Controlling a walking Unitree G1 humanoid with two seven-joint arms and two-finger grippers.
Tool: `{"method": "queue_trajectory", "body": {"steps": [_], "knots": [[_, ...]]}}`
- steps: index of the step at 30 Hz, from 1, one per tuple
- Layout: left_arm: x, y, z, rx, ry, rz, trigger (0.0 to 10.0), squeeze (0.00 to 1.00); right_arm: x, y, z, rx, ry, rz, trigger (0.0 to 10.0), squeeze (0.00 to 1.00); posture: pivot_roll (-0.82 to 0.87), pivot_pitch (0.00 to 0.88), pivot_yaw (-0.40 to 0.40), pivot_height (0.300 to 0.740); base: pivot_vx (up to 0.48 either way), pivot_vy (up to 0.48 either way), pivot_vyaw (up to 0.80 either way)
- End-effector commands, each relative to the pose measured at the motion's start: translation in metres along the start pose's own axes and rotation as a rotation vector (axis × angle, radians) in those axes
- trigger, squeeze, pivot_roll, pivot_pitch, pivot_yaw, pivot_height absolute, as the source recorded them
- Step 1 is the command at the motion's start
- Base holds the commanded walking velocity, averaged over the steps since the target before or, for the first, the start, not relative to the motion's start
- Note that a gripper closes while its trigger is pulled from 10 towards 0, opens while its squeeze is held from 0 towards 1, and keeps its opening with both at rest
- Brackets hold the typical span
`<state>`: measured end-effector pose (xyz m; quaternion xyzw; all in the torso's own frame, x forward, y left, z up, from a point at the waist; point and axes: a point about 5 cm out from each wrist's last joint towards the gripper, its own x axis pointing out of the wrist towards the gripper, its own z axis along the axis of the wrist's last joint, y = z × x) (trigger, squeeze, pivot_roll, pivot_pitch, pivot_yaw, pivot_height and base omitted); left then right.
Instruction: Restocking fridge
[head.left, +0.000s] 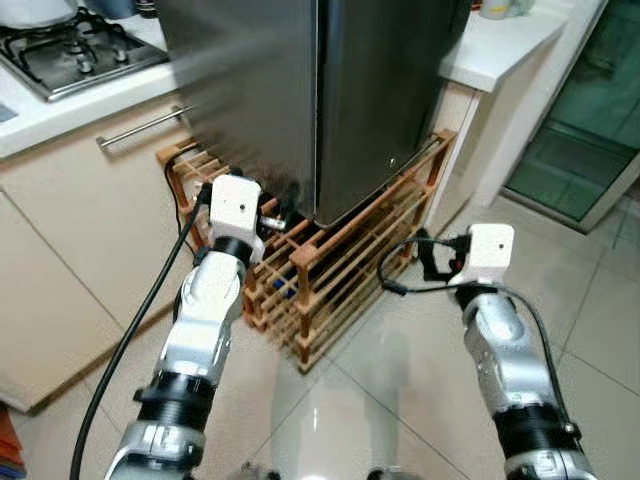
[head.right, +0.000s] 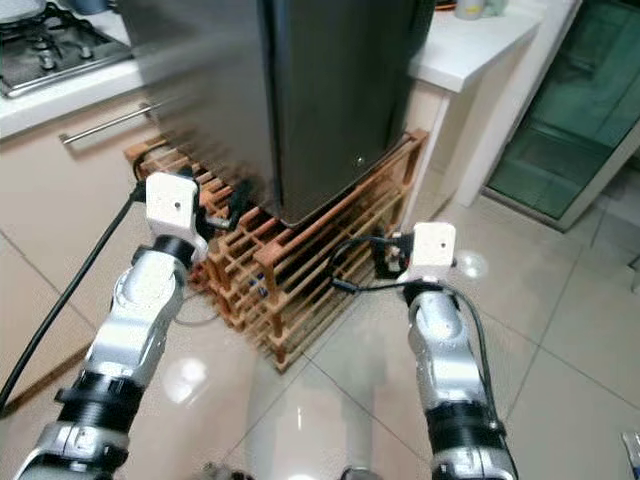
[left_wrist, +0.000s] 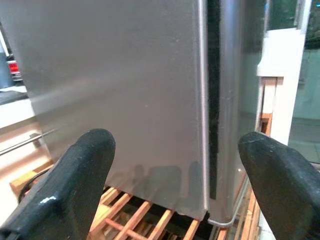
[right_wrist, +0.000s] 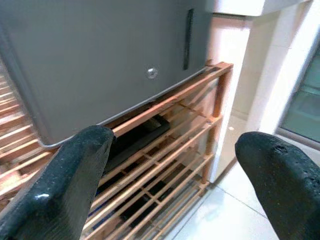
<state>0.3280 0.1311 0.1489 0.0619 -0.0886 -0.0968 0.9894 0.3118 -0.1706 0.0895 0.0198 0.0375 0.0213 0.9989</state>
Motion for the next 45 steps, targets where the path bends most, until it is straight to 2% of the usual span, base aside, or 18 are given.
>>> {"method": "queue_trajectory", "body": {"steps": [1, 9, 16, 26, 31, 32, 35, 40, 45], "knots": [[0.0, -0.003, -0.003, 0.003, 0.012, -0.006, 10.0, 0.0, -0.002, -0.006, -0.003, -0.01, 0.019, -0.02, 10.0, 0.0, -0.1, 0.0, 0.017, 0.74, 0.0, 0.0, -0.78], [0.002, -0.007, -0.001, 0.024, -0.009, -0.036, 10.0, 0.0, -0.004, -0.006, 0.006, -0.023, -0.052, -0.026, 10.0, 0.0, -0.1, 0.0, 0.02, 0.74, 0.0, -0.282, -0.69], [0.004, -0.01, 0.001, 0.033, -0.019, -0.048, 10.0, 0.0, -0.003, -0.004, 0.005, -0.046, -0.034, -0.024, 10.0, 0.0, -0.11, 0.0, 0.02, 0.74, 0.0, -0.451, 0.0], [0.006, -0.014, 0.001, 0.022, -0.027, -0.053, 10.0, 0.0, -0.004, -0.004, 0.003, -0.037, -0.032, -0.011, 10.0, 0.0, -0.1, 0.0, 0.014, 0.74, 0.053, -0.421, -0.74], [0.007, -0.015, -0.006, 0.006, 0.027, -0.036, 10.0, 0.0, -0.004, -0.008, 0.005, -0.035, -0.043, -0.028, 10.0, 0.0, -0.1, 0.0, 0.014, 0.74, 0.077, 0.0, -0.42], [0.008, -0.012, -0.012, -0.006, 0.065, -0.02, 10.0, 0.0, -0.004, -0.01, 0.004, -0.042, -0.041, -0.033, 10.0, 0.0, -0.11, 0.0, 0.015, 0.74, 0.0, 0.0, 0.0], [0.007, -0.004, -0.017, -0.059, 0.081, 0.008, 10.0, 0.0, -0.008, -0.016, 0.002, -0.048, -0.04, -0.061, 10.0, 0.0, -0.11, 0.0, 0.019, 0.74, 0.0, 0.0, 0.0], [0.005, 0.014, -0.021, -0.047, 0.093, 0.086, 10.0, 0.0, -0.015, -0.029, 0.002, -0.048, -0.046, -0.117, 10.0, 0.0, -0.12, 0.0, 0.029, 0.74, 0.461, 0.0, 0.0], [0.001, 0.026, -0.026, -0.037, 0.111, 0.133, 10.0, 0.0, -0.019, -0.032, 0.002, -0.05, -0.052, -0.128, 10.0, 0.0, -0.13, 0.0, 0.026, 0.74, 0.463, 0.0, 0.0]]}}
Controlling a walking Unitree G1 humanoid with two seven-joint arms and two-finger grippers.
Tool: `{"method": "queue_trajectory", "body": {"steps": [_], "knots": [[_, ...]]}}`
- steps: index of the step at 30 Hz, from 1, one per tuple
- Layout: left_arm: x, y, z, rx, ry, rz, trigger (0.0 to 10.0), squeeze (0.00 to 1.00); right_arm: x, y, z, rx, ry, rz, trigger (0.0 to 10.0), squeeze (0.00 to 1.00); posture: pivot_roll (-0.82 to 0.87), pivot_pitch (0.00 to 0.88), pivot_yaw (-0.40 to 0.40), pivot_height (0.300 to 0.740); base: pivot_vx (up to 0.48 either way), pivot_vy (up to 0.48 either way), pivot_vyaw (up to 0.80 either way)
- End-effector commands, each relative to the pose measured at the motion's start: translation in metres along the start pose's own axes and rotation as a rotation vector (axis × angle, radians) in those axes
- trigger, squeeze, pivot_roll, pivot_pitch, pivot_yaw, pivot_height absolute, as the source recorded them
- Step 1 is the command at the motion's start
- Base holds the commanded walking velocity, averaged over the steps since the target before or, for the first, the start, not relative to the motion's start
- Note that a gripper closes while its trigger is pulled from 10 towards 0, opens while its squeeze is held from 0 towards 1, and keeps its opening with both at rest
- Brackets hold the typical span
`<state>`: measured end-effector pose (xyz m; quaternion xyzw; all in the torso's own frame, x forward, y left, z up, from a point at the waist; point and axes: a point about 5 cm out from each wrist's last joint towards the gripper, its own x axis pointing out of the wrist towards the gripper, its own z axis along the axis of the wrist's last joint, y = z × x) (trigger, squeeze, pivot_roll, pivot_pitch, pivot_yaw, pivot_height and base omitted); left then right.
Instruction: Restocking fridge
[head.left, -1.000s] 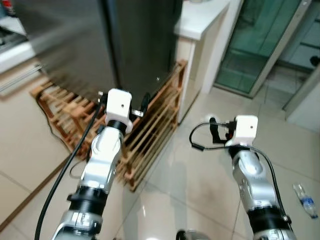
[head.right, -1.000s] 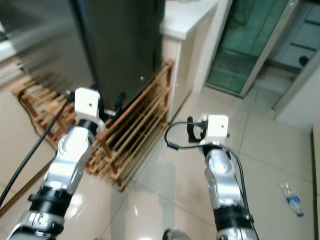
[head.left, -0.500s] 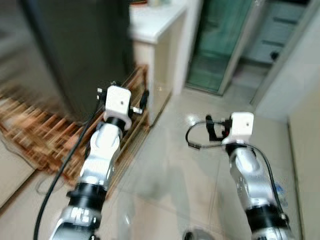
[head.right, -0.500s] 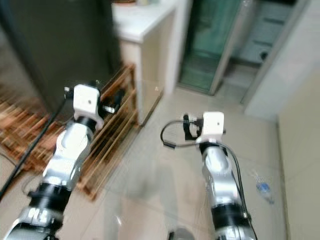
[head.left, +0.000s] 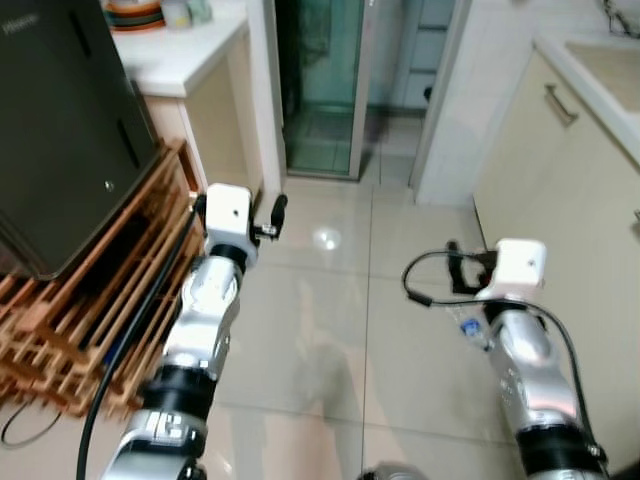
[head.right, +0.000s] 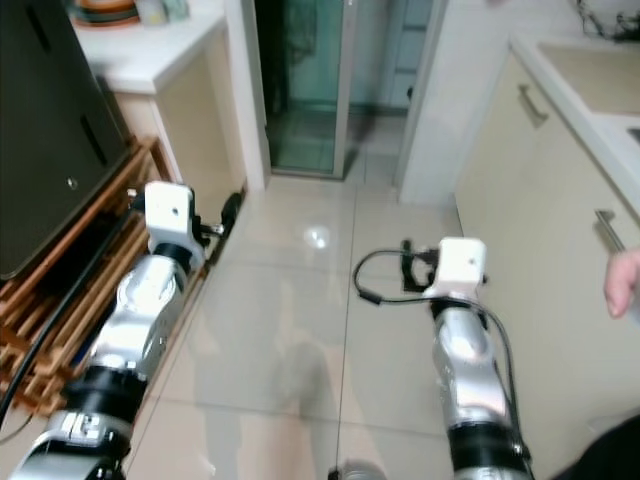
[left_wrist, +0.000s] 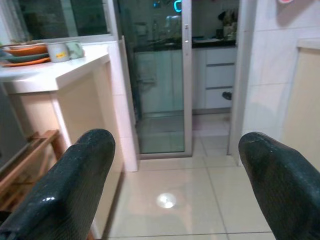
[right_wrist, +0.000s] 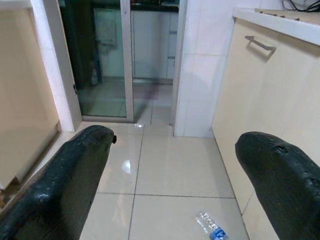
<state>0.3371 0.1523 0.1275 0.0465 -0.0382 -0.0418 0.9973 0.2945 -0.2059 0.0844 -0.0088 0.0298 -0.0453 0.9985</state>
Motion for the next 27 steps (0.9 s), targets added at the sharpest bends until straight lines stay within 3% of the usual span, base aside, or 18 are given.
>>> {"method": "queue_trajectory", "body": {"steps": [1, 12, 27], "knots": [[0.001, 0.008, -0.001, -0.006, 0.008, 0.028, 10.0, 0.0, -0.001, 0.002, 0.008, 0.003, -0.038, 0.006, 10.0, 0.0, -0.13, 0.0, 0.026, 0.74, 0.465, 0.0, 0.0], [-0.001, 0.01, 0.0, 0.011, -0.014, 0.014, 10.0, 0.0, 0.002, -0.004, 0.014, -0.008, -0.049, -0.005, 10.0, 0.0, -0.12, 0.0, 0.014, 0.74, 0.461, 0.0, 0.0], [0.006, -0.009, 0.013, 0.029, -0.073, -0.085, 10.0, 0.0, 0.0, -0.008, 0.011, 0.005, -0.046, -0.039, 10.0, 0.0, -0.13, 0.0, 0.027, 0.74, 0.464, 0.0, 0.0]]}}
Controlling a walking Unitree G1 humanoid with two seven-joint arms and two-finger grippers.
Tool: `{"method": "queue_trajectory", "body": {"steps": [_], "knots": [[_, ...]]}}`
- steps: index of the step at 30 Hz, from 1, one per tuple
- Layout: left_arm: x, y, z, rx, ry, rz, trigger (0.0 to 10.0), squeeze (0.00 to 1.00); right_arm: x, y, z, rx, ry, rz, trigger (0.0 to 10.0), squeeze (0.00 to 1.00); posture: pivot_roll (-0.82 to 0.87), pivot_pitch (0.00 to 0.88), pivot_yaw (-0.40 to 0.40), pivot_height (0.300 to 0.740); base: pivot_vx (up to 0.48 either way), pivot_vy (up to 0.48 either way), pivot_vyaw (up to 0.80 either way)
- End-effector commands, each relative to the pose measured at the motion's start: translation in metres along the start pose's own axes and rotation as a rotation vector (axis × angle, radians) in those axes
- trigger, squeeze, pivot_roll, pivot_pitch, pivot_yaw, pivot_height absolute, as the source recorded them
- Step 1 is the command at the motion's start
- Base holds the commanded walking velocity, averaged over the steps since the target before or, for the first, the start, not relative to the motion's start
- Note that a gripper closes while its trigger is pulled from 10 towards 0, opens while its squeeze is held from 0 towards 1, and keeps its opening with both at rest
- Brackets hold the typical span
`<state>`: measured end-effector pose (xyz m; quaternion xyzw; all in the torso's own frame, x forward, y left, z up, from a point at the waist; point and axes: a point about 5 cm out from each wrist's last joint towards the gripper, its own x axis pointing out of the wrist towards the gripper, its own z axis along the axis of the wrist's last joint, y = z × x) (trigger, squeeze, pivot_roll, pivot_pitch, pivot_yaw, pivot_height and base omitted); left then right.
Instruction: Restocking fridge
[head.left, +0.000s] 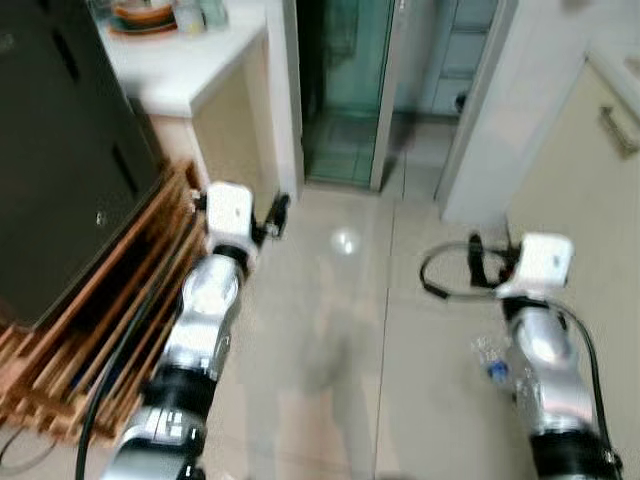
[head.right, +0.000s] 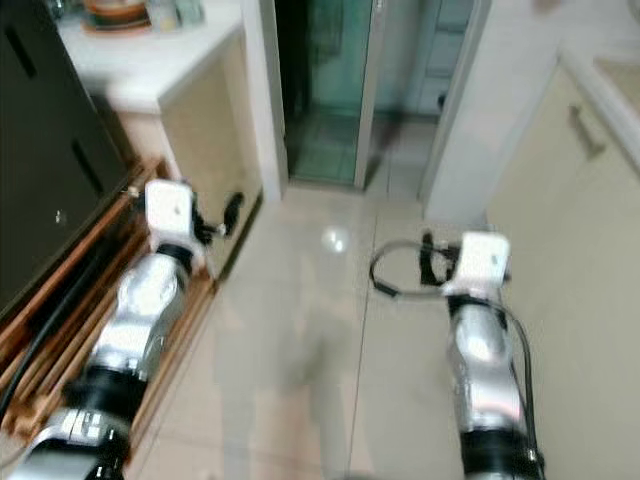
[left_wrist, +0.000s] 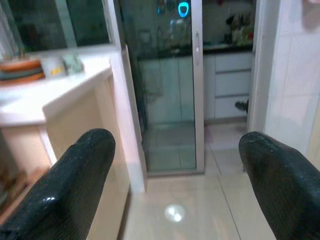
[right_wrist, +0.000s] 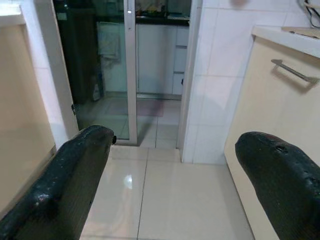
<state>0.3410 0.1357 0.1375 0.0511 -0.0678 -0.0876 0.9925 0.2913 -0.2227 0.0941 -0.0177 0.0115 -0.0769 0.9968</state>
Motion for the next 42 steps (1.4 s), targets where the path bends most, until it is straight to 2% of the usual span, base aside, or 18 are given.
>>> {"method": "queue_trajectory", "body": {"steps": [1, 9, 17, 21, 25, 27, 30, 35, 42], "knots": [[0.0, 0.005, 0.003, 0.023, -0.012, -0.003, 10.0, 0.0, 0.002, 0.01, 0.002, 0.019, -0.009, 0.025, 10.0, 0.0, -0.13, 0.0, 0.027, 0.74, 0.461, 0.0, 0.0], [-0.002, 0.0, 0.003, 0.021, -0.014, -0.03, 10.0, 0.0, 0.003, 0.014, 0.003, 0.009, -0.019, 0.041, 10.0, 0.0, -0.12, 0.0, 0.02, 0.74, 0.465, 0.0, 0.0], [-0.002, -0.005, 0.001, 0.018, -0.016, -0.046, 10.0, 0.0, 0.007, 0.01, 0.004, -0.008, -0.008, 0.049, 10.0, 0.0, -0.12, 0.0, 0.013, 0.74, 0.464, 0.0, -0.71], [0.0, -0.006, 0.002, 0.019, -0.018, -0.059, 10.0, 0.0, 0.01, 0.018, 0.01, 0.0, -0.038, 0.082, 10.0, 0.0, -0.11, 0.0, 0.005, 0.74, 0.468, 0.0, 0.0], [0.0, -0.006, 0.002, 0.016, -0.016, -0.054, 10.0, 0.0, 0.011, 0.019, 0.01, -0.001, -0.037, 0.086, 10.0, 0.0, -0.11, 0.0, 0.004, 0.74, 0.469, 0.0, 0.0], [-0.002, -0.007, 0.0, 0.015, -0.011, -0.055, 10.0, 0.0, 0.011, 0.027, 0.008, 0.006, -0.033, 0.103, 10.0, 0.0, -0.11, 0.0, 0.004, 0.74, 0.469, 0.0, 0.0], [-0.002, -0.007, 0.0, 0.015, -0.01, -0.056, 10.0, 0.0, 0.011, 0.028, 0.007, 0.007, -0.032, 0.106, 10.0, 0.0, -0.11, 0.0, 0.004, 0.74, 0.469, 0.0, 0.0], [-0.003, -0.011, -0.001, 0.014, -0.009, -0.066, 10.0, 0.0, 0.013, 0.041, 0.009, 0.012, -0.04, 0.141, 10.0, 0.0, -0.11, 0.0, -0.001, 0.74, 0.469, 0.0, 0.0], [-0.002, -0.013, -0.002, 0.011, -0.005, -0.072, 10.0, 0.0, 0.015, 0.04, 0.009, 0.008, -0.037, 0.145, 10.0, 0.0, -0.11, 0.0, -0.004, 0.74, 0.469, 0.0, 0.0]]}}
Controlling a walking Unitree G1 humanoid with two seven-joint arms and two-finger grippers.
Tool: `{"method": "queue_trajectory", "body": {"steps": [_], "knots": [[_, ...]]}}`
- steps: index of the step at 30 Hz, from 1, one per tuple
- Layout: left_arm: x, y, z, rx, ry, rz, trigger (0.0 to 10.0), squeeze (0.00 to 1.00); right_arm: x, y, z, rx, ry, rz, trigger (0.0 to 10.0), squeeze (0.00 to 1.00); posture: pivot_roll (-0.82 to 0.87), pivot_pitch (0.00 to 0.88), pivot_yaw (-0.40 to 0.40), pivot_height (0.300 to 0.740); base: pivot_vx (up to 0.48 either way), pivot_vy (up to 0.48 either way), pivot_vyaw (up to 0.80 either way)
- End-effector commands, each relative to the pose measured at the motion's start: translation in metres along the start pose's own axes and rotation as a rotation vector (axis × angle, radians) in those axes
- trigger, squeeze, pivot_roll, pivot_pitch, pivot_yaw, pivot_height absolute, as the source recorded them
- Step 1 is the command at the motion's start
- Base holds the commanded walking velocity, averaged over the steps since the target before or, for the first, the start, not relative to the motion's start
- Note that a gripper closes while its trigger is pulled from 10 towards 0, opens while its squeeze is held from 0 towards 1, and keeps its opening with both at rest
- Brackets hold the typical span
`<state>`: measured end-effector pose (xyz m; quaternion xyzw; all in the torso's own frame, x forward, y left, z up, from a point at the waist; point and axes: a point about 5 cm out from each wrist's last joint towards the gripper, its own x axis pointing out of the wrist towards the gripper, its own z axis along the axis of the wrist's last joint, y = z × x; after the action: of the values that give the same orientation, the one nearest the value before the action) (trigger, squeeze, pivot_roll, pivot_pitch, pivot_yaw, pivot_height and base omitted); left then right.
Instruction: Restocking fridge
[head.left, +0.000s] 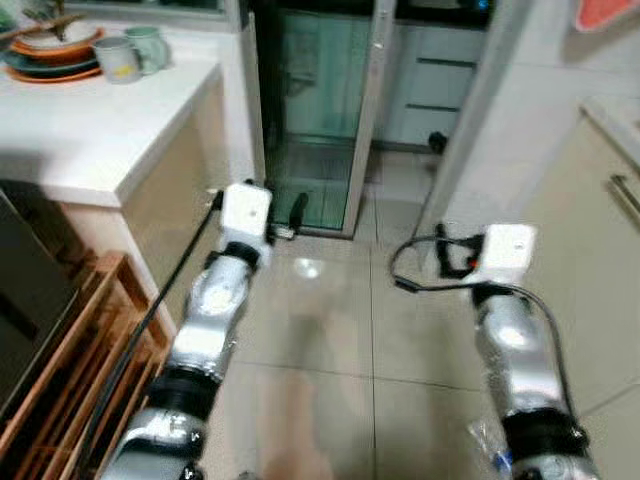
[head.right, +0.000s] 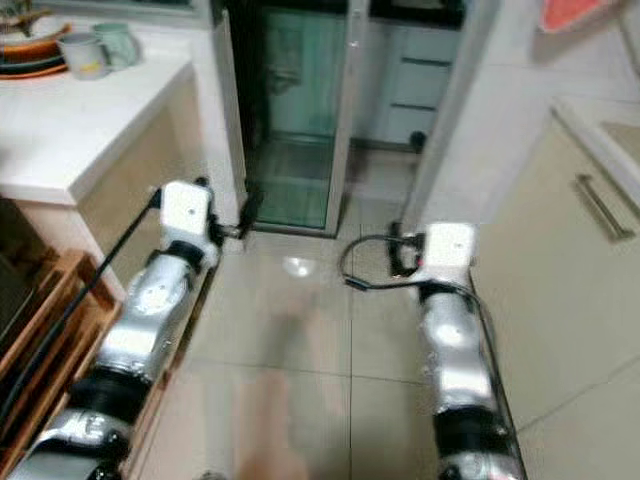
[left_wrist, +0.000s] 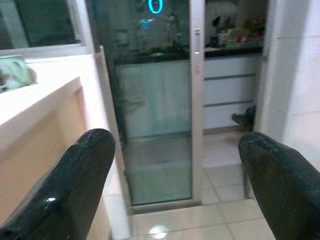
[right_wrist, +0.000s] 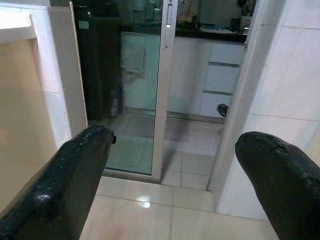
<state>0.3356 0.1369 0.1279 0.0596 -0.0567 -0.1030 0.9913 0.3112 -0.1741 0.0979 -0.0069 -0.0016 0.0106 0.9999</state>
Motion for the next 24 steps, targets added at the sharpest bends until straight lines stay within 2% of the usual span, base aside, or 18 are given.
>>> {"method": "queue_trajectory", "body": {"steps": [1, 7, 15, 20, 24], "knots": [[0.0049, -0.0124, 0.0074, -0.002, -0.026, -0.041, 10.0, 0.0, 0.0015, -0.0117, 0.0032, -0.014, -0.01, -0.03, 10.0, 0.0, -0.12, 0.0, -0.006, 0.74, 0.472, 0.0, 0.0], [0.006, -0.0163, 0.0109, -0.001, -0.043, -0.057, 10.0, 0.0, 0.0014, -0.0104, 0.0, 0.0, 0.009, -0.039, 10.0, 0.0, -0.11, 0.0, -0.006, 0.74, 0.472, 0.0, 0.0], [0.0037, -0.0155, 0.0112, 0.015, -0.047, -0.069, 10.0, 0.0, 0.0009, -0.0072, -0.0025, 0.021, 0.008, -0.036, 10.0, 0.0, -0.1, 0.0, 0.002, 0.74, 0.472, 0.0, -0.74], [0.0028, -0.0097, 0.0077, -0.027, -0.017, -0.032, 10.0, 0.0, -0.0001, -0.0061, -0.0017, 0.02, -0.002, -0.035, 10.0, 0.0, -0.1, 0.0, 0.003, 0.74, 0.475, 0.0, 0.0], [0.0018, -0.0071, 0.0066, -0.028, -0.01, -0.025, 10.0, 0.0, -0.0021, -0.0064, -0.0031, 0.016, 0.003, -0.034, 10.0, 0.0, -0.1, 0.0, 0.0, 0.74, 0.48, 0.0, 0.0]]}}
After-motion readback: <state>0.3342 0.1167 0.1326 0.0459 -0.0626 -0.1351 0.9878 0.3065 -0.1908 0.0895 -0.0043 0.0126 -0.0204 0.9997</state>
